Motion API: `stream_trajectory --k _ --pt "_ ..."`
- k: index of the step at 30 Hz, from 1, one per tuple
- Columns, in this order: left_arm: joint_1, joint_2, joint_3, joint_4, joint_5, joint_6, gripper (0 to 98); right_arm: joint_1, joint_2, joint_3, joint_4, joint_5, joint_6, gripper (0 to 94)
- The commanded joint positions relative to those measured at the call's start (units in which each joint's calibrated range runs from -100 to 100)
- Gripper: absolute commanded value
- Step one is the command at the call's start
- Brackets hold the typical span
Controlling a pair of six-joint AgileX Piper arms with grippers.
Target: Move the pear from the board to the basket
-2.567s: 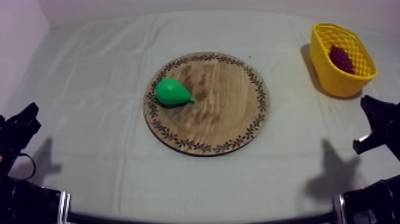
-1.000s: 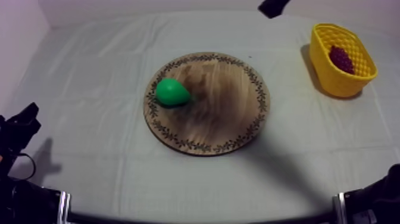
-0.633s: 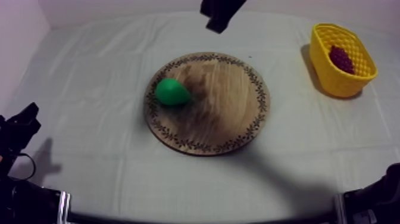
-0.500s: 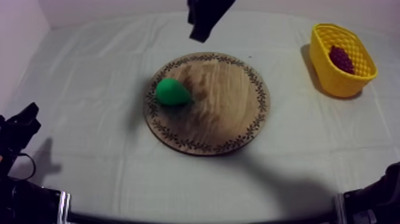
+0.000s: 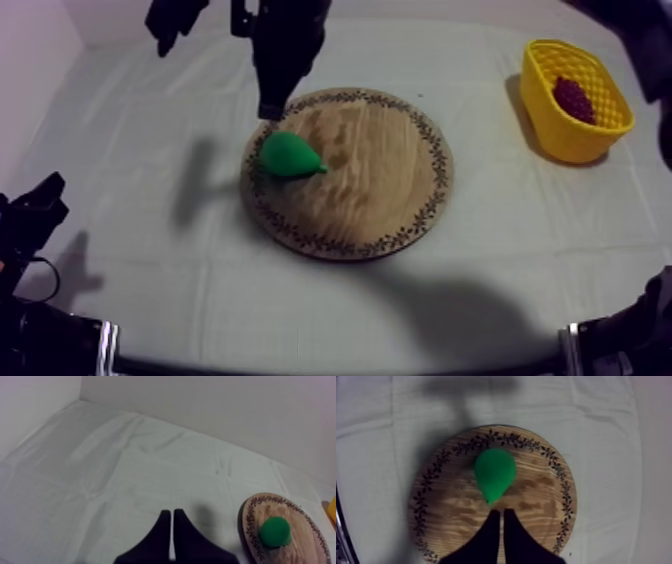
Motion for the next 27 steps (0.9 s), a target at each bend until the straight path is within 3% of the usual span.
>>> stream_trajectory --k 1,8,15,18,22,27 --pt "0.01 0.00 0.00 -0.02 -0.01 -0.01 0.1 -0.03 2.34 -0.94 0.50 0.36 0.28 1.0" --pt "0.01 0.00 0.00 -0.02 -0.01 -0.01 0.1 0.03 6.45 -3.12 1.41 0.80 0.79 12.4" --pt "0.01 0.00 0.00 -0.02 -0.01 -0.01 0.1 0.11 7.54 -4.81 2.72 0.93 0.14 50.2" --pt "0.01 0.00 0.00 -0.02 -0.01 -0.01 0.1 -0.22 7.51 -4.60 3.43 1.03 0.09 61.8" --pt "0.01 0.00 0.00 -0.02 -0.01 -0.01 0.1 -0.30 7.42 -3.93 3.16 1.10 1.11 68.8" --pt "0.01 0.00 0.00 -0.02 -0.01 -0.01 0.1 0.02 7.86 -3.89 2.47 1.12 1.70 71.0"
